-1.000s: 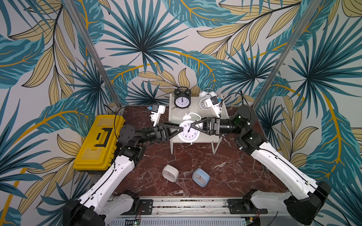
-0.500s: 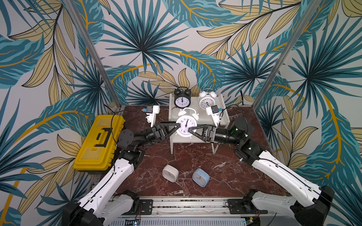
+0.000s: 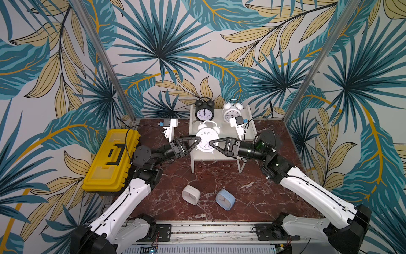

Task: Place the alarm clocks on the shelf by style
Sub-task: Pick up the alarm from the center of the board.

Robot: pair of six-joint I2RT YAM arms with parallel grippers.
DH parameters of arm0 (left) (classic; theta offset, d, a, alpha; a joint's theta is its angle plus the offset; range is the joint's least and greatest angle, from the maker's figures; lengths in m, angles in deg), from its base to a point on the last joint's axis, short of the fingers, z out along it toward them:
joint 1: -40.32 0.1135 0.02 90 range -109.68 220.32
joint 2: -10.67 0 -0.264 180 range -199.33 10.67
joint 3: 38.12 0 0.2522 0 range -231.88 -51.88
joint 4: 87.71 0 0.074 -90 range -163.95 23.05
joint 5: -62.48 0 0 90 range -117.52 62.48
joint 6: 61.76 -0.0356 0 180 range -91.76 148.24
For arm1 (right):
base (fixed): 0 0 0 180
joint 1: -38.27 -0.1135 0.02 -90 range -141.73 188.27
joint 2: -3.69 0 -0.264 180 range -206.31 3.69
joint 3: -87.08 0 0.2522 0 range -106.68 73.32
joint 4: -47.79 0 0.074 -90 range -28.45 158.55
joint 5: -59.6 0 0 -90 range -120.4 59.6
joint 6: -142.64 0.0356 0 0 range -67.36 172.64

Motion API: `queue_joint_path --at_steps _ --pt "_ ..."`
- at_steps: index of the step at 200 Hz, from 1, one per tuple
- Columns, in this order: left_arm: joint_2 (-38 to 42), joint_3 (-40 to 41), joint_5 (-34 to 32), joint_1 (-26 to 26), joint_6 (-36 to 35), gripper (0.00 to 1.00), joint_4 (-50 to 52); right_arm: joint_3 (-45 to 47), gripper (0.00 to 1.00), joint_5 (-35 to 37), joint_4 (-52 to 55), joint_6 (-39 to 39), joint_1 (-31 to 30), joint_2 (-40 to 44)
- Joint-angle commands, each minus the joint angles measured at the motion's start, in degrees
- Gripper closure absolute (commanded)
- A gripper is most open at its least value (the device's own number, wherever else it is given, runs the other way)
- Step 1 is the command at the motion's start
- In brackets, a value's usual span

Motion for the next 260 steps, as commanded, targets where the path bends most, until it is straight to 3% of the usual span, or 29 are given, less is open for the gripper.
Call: queue_joint_path --at_steps 1,52,104,151,191,210,233,260 --pt "1.2 0.47 1.34 0.35 -2.43 0.0 1.22 -3.08 0.79 -0.07 4.91 -4.64 -0.08 1.62" --pt "4.61 -2.32 11.19 0.63 -8.04 0.0 9.7 -12.24 0.8 -8.02 17.31 -11.76 1.43 -1.85" --pt "8.06 -5.68 10.15 1.58 -17.35 0.15 25.4 -15.29 0.8 -17.19 20.23 -12.37 2.58 -5.24" --pt "5.39 -5.99 11.99 1.63 -14.87 0.36 23.73 -14.67 0.78 -17.8 21.75 -13.84 2.56 -5.28" --pt "5.31 -5.59 11.99 1.57 -14.02 0.67 22.15 -13.53 0.77 -15.7 21.38 -14.35 2.55 -4.7" --pt "5.55 -5.42 12.03 1.71 -14.15 0.76 22.09 -13.24 0.65 -15.32 20.85 -13.9 2.6 -4.45" --pt "5.5 -5.57 12.5 1.71 -14.89 0.85 22.88 -13.64 0.28 -14.58 23.1 -15.18 2.77 -3.86" --pt "5.64 -6.37 13.34 1.72 -17.05 0.88 25.42 -15.59 0.22 -14.97 31.07 -18.76 3.44 -4.11"
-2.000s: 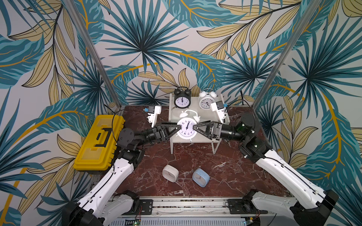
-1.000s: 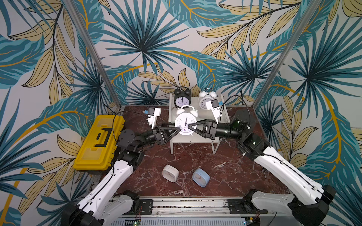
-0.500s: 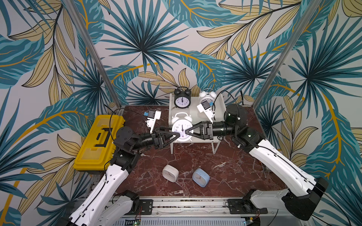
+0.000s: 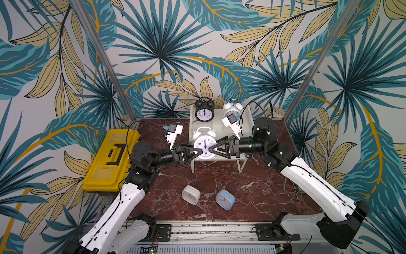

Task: Place the alarm clocks on the shelf by style
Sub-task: Pick up the alarm from the center of the board.

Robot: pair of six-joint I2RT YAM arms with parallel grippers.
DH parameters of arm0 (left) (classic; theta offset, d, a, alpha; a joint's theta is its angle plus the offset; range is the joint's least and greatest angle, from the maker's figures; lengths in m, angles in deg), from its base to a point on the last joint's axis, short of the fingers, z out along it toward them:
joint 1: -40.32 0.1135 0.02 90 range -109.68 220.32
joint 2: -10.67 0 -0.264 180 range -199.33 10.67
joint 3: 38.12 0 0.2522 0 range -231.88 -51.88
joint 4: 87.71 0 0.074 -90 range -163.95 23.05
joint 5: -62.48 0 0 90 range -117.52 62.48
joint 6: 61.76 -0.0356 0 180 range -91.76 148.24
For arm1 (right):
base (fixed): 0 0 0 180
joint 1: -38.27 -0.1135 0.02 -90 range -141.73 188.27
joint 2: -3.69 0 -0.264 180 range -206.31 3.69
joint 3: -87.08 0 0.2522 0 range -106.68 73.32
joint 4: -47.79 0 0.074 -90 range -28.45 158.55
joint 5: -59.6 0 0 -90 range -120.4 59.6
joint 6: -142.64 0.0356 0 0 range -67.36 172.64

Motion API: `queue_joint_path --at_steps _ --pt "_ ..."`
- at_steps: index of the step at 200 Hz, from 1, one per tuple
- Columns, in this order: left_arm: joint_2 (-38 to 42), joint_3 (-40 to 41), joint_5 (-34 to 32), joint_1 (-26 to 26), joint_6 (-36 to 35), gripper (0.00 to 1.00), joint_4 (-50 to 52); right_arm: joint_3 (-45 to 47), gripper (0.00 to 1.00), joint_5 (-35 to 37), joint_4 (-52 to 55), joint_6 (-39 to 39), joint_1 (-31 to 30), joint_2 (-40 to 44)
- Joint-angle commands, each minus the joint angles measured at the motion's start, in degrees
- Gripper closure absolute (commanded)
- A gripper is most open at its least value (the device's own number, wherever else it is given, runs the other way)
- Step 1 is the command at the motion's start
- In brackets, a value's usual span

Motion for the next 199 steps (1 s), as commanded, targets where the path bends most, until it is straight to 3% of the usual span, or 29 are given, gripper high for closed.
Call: queue_joint_path --at_steps 1,35,54,69,81,92,103,114,125,141,169,199 --pt "0.55 -2.31 1.2 0.39 -3.24 0.88 1.15 -1.63 0.22 -0.44 6.22 -2.89 0.53 0.99" --pt "0.42 -2.63 2.2 0.39 -3.18 0.91 0.4 -3.1 0.31 -2.23 8.15 -3.31 0.5 -0.16" --pt "0.32 -2.83 2.41 0.38 -3.25 0.9 0.35 -3.87 0.51 -2.37 8.45 -3.73 0.48 -0.57" --pt "0.01 -3.23 2.44 0.39 -3.81 0.84 1.21 -4.11 0.62 -2.97 7.77 -3.42 0.48 -0.85" --pt "-0.16 -3.61 2.74 0.4 -4.04 0.72 1.57 -4.4 0.66 -3.15 7.8 -3.76 0.55 -0.84" --pt "-0.28 -4.01 2.82 0.69 -4.47 0.45 2.53 -4.37 0.69 -3.39 7.81 -4.12 0.48 -0.79" --pt "0.01 -4.58 2.35 1.02 -5.84 0.28 4.84 -4.31 0.71 -3.27 7.89 -4.5 0.49 -0.62" --pt "0.61 -5.27 1.47 1.27 -8.04 0.18 8.07 -4.3 0.72 -3.05 8.09 -4.99 0.56 -0.46" --pt "1.41 -5.48 0.81 1.49 -9.29 0.13 9.23 -4.0 0.72 -2.74 7.83 -5.18 0.54 -0.03" --pt "2.02 -5.61 0.82 1.59 -9.54 0.16 8.97 -3.61 0.73 -2.33 7.44 -5.55 0.53 0.35" --pt "1.17 -6.27 3.21 1.75 -8.18 0.46 7.56 -3.23 0.73 -1.58 7.55 -6.46 0.55 0.55" --pt "0.63 -6.01 4.28 2.17 -5.7 0.65 4.27 -2.48 0.72 -0.42 7.65 -7.02 0.48 0.79"
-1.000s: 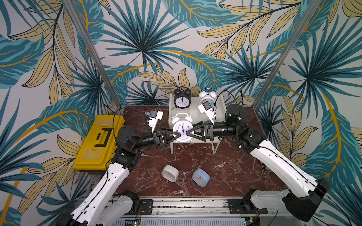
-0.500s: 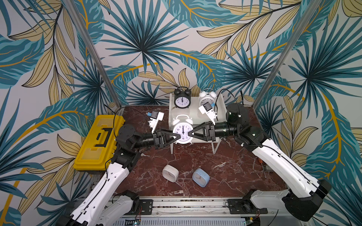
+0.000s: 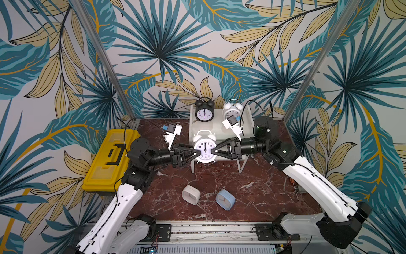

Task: Place the alarm clocks on the shelf by style
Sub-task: Pick up the alarm from the center of the board.

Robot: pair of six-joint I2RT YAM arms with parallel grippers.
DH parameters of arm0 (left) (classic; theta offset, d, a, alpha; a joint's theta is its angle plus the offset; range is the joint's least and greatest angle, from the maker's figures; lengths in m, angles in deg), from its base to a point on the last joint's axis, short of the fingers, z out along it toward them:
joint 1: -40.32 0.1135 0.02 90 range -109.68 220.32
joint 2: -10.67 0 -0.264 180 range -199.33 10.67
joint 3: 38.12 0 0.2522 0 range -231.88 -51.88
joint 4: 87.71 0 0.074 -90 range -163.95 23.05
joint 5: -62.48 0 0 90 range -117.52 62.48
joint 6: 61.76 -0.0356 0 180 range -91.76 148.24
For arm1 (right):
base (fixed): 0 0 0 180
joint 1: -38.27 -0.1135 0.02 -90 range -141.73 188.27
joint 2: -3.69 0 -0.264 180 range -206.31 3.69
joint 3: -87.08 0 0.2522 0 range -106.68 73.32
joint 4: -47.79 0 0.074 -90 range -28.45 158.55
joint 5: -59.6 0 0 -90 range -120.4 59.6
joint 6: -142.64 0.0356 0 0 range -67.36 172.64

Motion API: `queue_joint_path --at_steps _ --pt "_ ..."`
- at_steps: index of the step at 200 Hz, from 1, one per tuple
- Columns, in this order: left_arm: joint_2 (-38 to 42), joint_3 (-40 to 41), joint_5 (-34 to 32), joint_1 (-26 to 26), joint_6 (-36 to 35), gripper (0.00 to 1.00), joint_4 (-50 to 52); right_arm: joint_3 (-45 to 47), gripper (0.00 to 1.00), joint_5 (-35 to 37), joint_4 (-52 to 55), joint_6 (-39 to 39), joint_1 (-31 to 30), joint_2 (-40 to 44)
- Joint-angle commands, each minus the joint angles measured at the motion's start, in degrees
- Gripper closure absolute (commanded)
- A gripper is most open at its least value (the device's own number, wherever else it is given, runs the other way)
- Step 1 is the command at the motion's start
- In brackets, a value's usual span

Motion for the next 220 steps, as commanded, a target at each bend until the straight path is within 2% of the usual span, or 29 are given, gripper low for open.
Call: queue_joint_path --at_steps 1,12,34,43,55,73,96,113,126,135,142,149,156,161,169,175,190,203,220 --pt "-0.05 -2.69 1.62 0.56 0.19 0.65 -3.45 0.34 0.72 0.94 0.19 -0.69 -0.22 1.42" --pt "-0.02 -2.59 1.29 0.58 0.07 0.73 -3.54 0.8 0.64 2.41 0.4 -0.74 -0.29 1.64" --pt "0.0 -1.69 -0.12 0.71 1.08 0.8 -5.73 4.3 0.39 6.16 -4.36 2.66 -0.34 3.14" --pt "0.02 -0.54 -0.65 0.75 3.0 0.82 -8.81 7.6 0.33 7.26 -10.64 6.33 -0.43 4.17" --pt "-0.11 0.91 -1.25 0.71 5.77 0.83 -13.16 11.9 0.3 8.43 -20.27 11.44 -0.74 5.38" --pt "-0.54 2.33 -1.46 0.69 8.99 0.86 -17.82 16.1 0.33 10.57 -28.41 16.12 -1.32 6.27" --pt "-0.95 2.76 -0.72 0.73 10.02 0.86 -18.72 16.72 0.35 12.14 -29.74 16.54 -1.71 7.03" --pt "-0.96 2.76 -0.17 0.72 10.06 0.86 -18.65 15.4 0.44 11.57 -27.75 15.44 -2.0 6.53" --pt "-0.98 2.68 -0.12 0.69 9.92 0.86 -18.7 14.27 0.56 10.95 -25.93 14.48 -2.31 6.0" --pt "-0.96 2.68 -0.23 0.7 9.88 0.85 -18.85 13.77 0.6 10.86 -25.41 14.04 -2.52 5.82" --pt "-1.01 2.81 -0.45 0.77 9.88 0.83 -18.94 13.57 0.62 10.94 -25.07 13.77 -2.65 5.85" --pt "-0.98 2.92 -0.74 0.69 9.83 0.76 -19.03 13.58 0.64 11.19 -25.01 13.49 -2.78 5.92" --pt "-0.9 3.14 -1.34 0.7 9.83 0.61 -19.21 13.6 0.65 11.54 -25.04 13.39 -2.91 6.1" --pt "-0.78 3.4 -1.88 0.69 9.92 0.45 -19.23 13.68 0.66 11.95 -25.08 13.21 -2.98 6.28" --pt "-0.6 3.89 -2.76 0.72 10.13 0.27 -19.42 13.83 0.66 12.7 -25.29 13.12 -3.06 6.68" --pt "-0.49 4.35 -3.34 0.73 10.59 0.19 -20.11 14.01 0.67 13.16 -25.83 13.2 -3.12 6.9" --pt "-0.58 6.11 -4.29 0.64 13.16 0.12 -24.71 14.55 0.68 14.57 -27.92 14.15 -3.24 7.33" --pt "-1.06 7.11 -4.27 0.72 14.68 0.11 -26.95 15.11 0.69 15.62 -29.76 14.94 -3.32 7.51" --pt "-1.74 7.58 -3.67 0.69 16.47 0.19 -29.41 15.93 0.7 16.94 -32.31 15.62 -3.49 7.68"
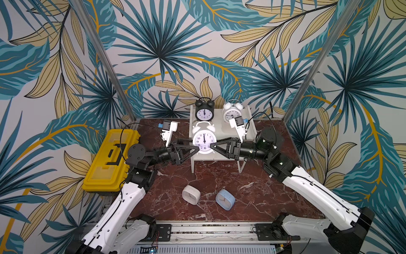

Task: Place the alarm clocks on the shelf by style
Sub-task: Pick up the alarm from the center of the board.

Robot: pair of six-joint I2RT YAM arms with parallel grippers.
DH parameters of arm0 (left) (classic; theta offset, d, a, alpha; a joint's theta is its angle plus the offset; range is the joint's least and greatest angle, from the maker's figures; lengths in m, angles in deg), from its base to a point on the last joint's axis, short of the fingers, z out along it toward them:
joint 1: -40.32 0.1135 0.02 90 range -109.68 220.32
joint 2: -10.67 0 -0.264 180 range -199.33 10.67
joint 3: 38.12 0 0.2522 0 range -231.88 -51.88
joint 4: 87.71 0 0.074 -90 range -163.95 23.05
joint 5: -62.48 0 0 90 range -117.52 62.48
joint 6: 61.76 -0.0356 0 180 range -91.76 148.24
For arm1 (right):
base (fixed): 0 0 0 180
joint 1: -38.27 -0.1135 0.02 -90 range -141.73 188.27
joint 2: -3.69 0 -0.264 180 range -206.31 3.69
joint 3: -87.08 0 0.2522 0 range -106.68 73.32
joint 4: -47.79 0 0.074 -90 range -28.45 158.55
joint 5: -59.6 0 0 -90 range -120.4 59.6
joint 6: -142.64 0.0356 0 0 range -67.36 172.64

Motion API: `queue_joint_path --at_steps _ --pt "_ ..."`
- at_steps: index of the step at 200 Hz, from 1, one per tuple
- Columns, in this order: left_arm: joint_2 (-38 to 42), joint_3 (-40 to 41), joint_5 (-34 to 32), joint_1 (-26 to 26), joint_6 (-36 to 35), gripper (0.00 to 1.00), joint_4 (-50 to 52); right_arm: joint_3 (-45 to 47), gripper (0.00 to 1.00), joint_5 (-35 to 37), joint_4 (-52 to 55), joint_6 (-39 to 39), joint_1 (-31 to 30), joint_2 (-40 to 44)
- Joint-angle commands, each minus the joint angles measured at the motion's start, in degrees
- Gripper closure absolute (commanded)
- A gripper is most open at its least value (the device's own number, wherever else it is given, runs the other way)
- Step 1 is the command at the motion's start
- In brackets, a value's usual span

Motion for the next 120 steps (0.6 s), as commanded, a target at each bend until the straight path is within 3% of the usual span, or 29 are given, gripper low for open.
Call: queue_joint_path --at_steps 1,46,99,120 --pt "-0.38 1.89 -0.16 -0.01 3.53 0.2 -7.49 1.43 0.7 2.98 -6.19 1.33 -0.53 1.44" --pt "-0.95 0.76 -0.22 0.11 3.14 0.28 -7.73 0.43 0.7 1.2 -5.5 1.29 -1.04 -0.23" --pt "-3.13 -0.68 0.69 0.03 4.29 0.63 -9.68 0.52 0.7 1.3 -2.1 -0.73 -1.48 0.42" --pt "-3.36 -1.05 1.36 0.03 4.19 0.74 -9.5 -0.9 0.61 1.76 1.36 -2.43 -1.41 0.49"
